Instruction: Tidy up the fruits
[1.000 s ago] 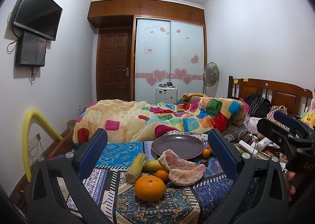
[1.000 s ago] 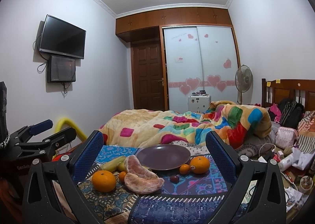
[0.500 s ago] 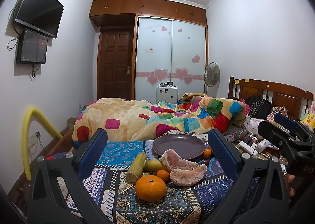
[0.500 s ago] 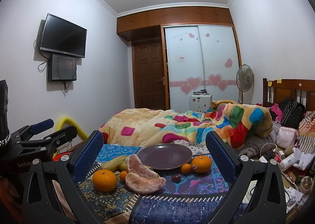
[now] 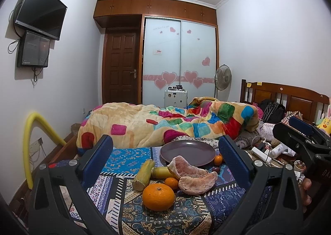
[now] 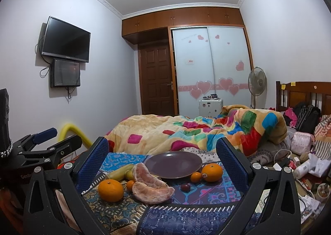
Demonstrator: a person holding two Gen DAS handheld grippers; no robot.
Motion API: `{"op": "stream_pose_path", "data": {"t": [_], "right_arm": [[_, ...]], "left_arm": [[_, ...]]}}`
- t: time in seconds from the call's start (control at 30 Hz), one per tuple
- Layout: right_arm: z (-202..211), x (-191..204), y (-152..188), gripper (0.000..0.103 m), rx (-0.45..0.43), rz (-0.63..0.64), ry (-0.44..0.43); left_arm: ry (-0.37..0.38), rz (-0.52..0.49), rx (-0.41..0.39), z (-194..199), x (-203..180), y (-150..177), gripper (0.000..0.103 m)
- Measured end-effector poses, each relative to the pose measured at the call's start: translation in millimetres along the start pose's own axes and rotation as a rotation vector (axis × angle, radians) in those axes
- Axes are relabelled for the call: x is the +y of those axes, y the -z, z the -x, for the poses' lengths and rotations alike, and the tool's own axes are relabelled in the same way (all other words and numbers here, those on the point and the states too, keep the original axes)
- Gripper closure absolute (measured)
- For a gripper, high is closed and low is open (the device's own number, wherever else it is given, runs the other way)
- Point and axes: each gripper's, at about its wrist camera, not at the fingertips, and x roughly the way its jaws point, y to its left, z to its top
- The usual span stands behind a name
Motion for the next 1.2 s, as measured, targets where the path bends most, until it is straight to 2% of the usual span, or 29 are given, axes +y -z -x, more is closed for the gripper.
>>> {"op": "stream_pose_path", "data": {"t": [0.4, 0.63, 0.83, 1.07, 1.2], "right_arm": [[-1, 0, 1, 0.000, 0.006, -0.003, 0.001], [-17, -3, 11, 0.000, 0.056, 0.009, 0.015], [-47, -13, 34, 0.000, 0.196, 0.056, -0.005], [-69, -20, 63, 0.000, 0.338, 0.090, -0.071], [-81, -18, 75, 0.004, 0.398, 0.106, -0.112]], "left_arm": [[-0.004, -0.001, 0.004, -3, 0, 3, 0.000], [-0.008, -0.018, 0.051, -17, 3, 13, 0.000], [-0.002, -0.041, 0.160, -42, 11, 28, 0.000], [0.013, -0.019, 0.341, -78, 25, 65, 0.000], [0.039, 0.009, 0.423, -94, 30, 83, 0.010]]}}
